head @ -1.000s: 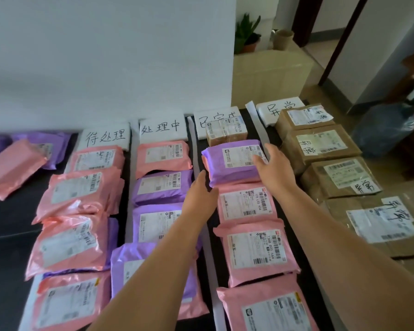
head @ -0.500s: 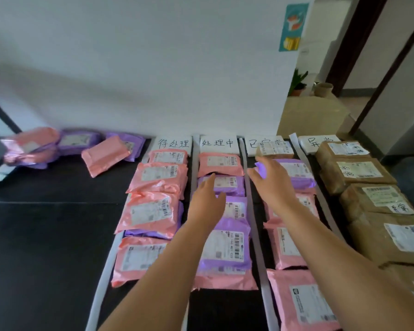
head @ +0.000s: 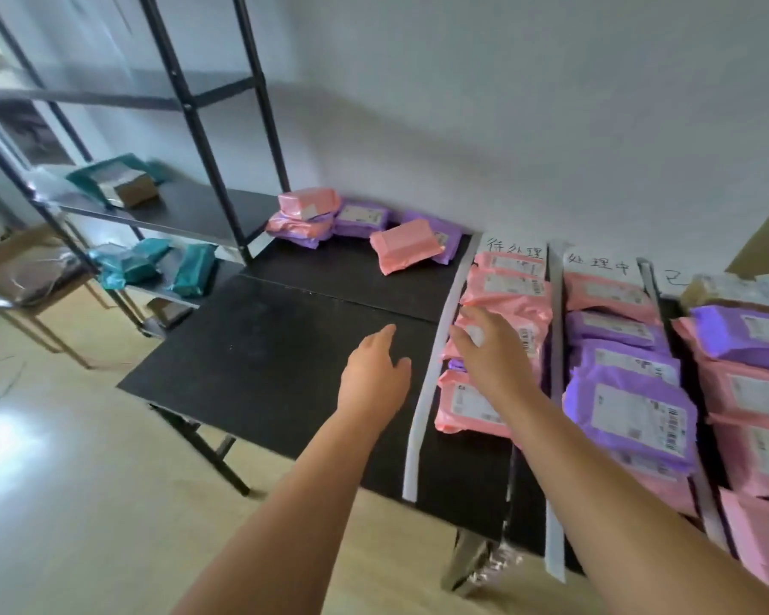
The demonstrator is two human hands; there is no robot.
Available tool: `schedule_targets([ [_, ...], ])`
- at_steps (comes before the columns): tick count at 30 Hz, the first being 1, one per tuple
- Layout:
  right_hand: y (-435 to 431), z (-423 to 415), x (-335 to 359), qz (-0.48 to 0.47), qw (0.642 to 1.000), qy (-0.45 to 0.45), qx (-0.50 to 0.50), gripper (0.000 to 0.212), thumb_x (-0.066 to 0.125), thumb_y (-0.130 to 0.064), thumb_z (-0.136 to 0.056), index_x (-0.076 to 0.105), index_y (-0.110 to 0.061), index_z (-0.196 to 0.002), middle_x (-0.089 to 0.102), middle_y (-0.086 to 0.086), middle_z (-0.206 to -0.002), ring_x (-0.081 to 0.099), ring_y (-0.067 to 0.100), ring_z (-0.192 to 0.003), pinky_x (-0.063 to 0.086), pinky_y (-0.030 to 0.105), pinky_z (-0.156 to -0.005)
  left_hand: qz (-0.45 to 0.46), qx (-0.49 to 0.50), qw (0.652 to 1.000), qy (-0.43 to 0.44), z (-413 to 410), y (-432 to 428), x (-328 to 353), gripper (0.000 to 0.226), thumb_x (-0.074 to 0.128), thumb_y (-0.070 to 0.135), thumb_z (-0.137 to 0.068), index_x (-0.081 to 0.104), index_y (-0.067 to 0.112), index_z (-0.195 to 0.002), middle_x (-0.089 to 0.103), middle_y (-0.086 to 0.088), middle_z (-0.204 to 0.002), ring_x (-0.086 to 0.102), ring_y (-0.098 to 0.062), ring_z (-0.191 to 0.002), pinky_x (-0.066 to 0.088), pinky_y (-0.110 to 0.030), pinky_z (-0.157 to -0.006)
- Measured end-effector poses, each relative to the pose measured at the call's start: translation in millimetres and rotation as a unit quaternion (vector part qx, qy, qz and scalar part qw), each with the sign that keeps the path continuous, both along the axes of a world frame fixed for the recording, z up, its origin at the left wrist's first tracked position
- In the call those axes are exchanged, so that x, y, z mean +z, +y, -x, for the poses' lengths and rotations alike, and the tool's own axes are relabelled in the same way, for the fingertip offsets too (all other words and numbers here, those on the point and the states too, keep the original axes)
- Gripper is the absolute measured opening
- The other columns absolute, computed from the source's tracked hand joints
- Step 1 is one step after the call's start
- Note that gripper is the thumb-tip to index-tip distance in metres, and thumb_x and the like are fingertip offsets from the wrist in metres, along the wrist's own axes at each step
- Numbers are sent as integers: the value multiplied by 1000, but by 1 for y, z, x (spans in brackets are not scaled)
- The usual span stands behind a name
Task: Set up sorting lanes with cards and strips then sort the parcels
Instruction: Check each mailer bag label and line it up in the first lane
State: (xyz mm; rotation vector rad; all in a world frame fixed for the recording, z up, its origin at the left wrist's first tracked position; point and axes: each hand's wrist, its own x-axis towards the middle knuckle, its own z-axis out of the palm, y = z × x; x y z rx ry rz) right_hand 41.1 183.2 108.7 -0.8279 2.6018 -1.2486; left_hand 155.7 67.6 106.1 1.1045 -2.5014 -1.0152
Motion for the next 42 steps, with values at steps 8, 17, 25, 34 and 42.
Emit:
schedule_targets([
  [8,-78,-64,1,8,999,-38,16,40,57,-33,-100,52,-27,-139,51,-2,-145,49,17,-132,40,27,-93,4,36,999,12,-78,-72,5,58,53,30,-100,30,30,-153,39,2,-154,54,-20,-124,53,-42,-97],
  [17,-173,-50,-10,-9,998,-53,35,41,59,-29,-99,52,-25,-139,51,0,-144,50,17,-131,40,25,-92,0,47,999,1,-84,-161,-10,57,52,29,-101,30,30,-153,36,2,-156,51,-20,-129,50,-41,-102],
  [25,-302,3,-12,6,997,-62,42,40,57,-30,-99,54,-24,-138,53,-1,-142,51,16,-127,36,25,-89,22,48,998,-26,-43,-298,2,57,52,29,-101,31,28,-154,37,1,-156,46,-21,-134,49,-41,-103],
  [34,-411,36,-15,-23,996,-49,75,42,59,-30,-99,53,-24,-139,54,-1,-141,52,16,-128,38,25,-92,-6,63,998,-23,-4,-412,-11,55,51,29,-102,30,31,-153,35,1,-157,55,-14,-123,49,-22,-88],
  [42,-468,82,-28,-86,996,-38,10,47,60,-28,-99,50,-19,-143,54,1,-144,51,19,-131,43,38,-108,-43,3,999,-16,93,-515,-25,53,48,29,-102,33,27,-153,41,1,-154,59,-10,-108,52,-29,-84],
])
